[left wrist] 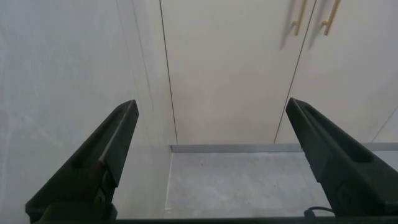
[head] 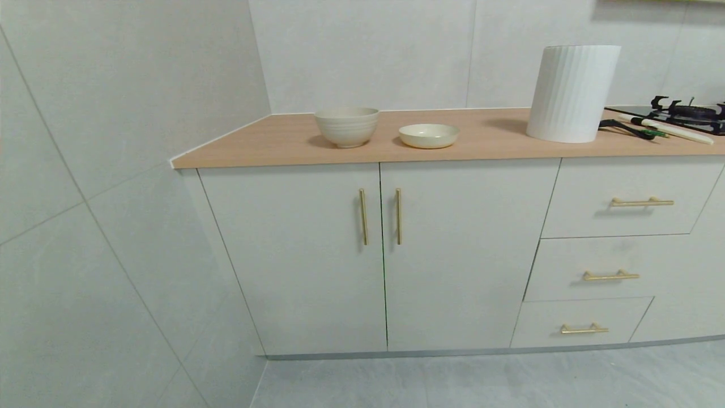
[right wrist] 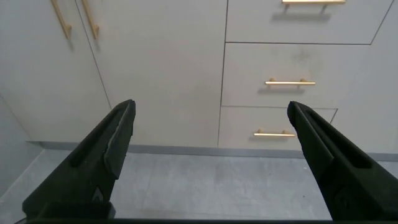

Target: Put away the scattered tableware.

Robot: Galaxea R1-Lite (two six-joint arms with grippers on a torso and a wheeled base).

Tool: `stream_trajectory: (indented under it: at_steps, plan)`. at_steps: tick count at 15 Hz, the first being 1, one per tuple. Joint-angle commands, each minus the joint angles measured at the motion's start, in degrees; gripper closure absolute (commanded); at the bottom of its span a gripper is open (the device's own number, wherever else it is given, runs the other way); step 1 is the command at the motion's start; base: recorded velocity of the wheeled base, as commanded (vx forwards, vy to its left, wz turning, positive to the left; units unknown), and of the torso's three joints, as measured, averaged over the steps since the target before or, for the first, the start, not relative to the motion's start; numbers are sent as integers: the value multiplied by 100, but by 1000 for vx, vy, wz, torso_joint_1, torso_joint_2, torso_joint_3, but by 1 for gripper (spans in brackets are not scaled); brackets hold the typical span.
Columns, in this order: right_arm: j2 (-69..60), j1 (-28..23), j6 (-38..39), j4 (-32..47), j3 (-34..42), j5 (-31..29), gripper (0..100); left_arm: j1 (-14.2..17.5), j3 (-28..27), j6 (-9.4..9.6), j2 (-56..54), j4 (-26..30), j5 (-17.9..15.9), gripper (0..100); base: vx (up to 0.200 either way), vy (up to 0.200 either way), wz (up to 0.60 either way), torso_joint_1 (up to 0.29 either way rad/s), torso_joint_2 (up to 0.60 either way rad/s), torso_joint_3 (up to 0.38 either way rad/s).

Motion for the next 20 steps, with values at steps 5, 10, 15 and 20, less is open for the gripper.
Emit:
stream_trajectory:
  at_steps: [5,10,15,20]
  plan:
    - [9,-2,-6,0,0,3,0,0,0,-8,9,-1,1,0,120,0,0,0,0,2]
    - [9,-2,-6,0,0,3,0,0,0,-8,9,-1,1,0,200,0,0,0,4,-1]
    - [9,-2,-6,0,0,3,0,0,0,-8,9,-1,1,0,160,0,0,1,2,2]
    - [9,-2,-6,0,0,3,0,0,0,1,9,-1,1,0,0,0,0,0,0,0]
